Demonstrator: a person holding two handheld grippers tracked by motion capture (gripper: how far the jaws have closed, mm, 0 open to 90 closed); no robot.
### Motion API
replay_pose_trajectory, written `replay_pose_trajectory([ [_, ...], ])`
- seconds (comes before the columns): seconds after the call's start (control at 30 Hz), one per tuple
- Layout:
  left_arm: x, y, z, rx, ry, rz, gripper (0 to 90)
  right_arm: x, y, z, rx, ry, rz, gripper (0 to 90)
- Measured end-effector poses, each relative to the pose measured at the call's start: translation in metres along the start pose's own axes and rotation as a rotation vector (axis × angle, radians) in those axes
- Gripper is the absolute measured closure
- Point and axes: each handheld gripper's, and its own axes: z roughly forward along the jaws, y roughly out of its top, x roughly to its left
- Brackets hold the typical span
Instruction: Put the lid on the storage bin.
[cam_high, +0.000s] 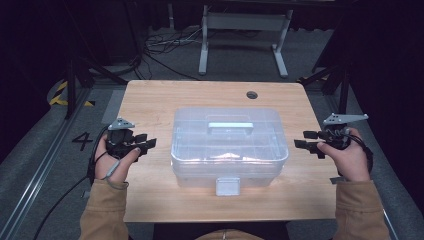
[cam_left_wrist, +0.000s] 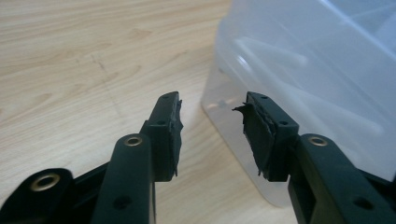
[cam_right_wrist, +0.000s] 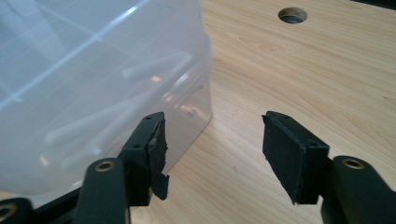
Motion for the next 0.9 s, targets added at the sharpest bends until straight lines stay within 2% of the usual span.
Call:
replay_pose_trajectory([
  [0.03,0.0,0.0,0.0,0.0,0.0,0.0,54.3,-0.002,-0.001,0.002,-0.005,-0.005,0.003,38.1],
  [0.1,0.009,-0.004,0.006,-0.023,0.044,-0.001,49.2,-0.008,-0.005,0.006,-0.01,-0.017,0.01,36.1],
  [0.23,0.015,-0.009,0.011,-0.032,0.052,-0.028,48.1,-0.015,-0.009,0.012,-0.018,-0.028,0.023,35.0],
  [0.37,0.024,-0.015,0.016,-0.053,0.089,-0.04,45.7,-0.023,-0.015,0.02,-0.025,-0.04,0.041,33.9],
  [0.5,0.03,-0.019,0.021,-0.061,0.1,-0.046,45.5,-0.031,-0.021,0.027,-0.026,-0.049,0.061,33.4],
  [0.7,0.036,-0.025,0.03,-0.038,0.099,-0.055,44.8,-0.043,-0.031,0.04,-0.054,-0.082,0.091,33.1],
  [0.9,0.041,-0.031,0.039,-0.026,0.101,-0.056,43.4,-0.051,-0.04,0.049,-0.044,-0.097,0.113,32.9],
])
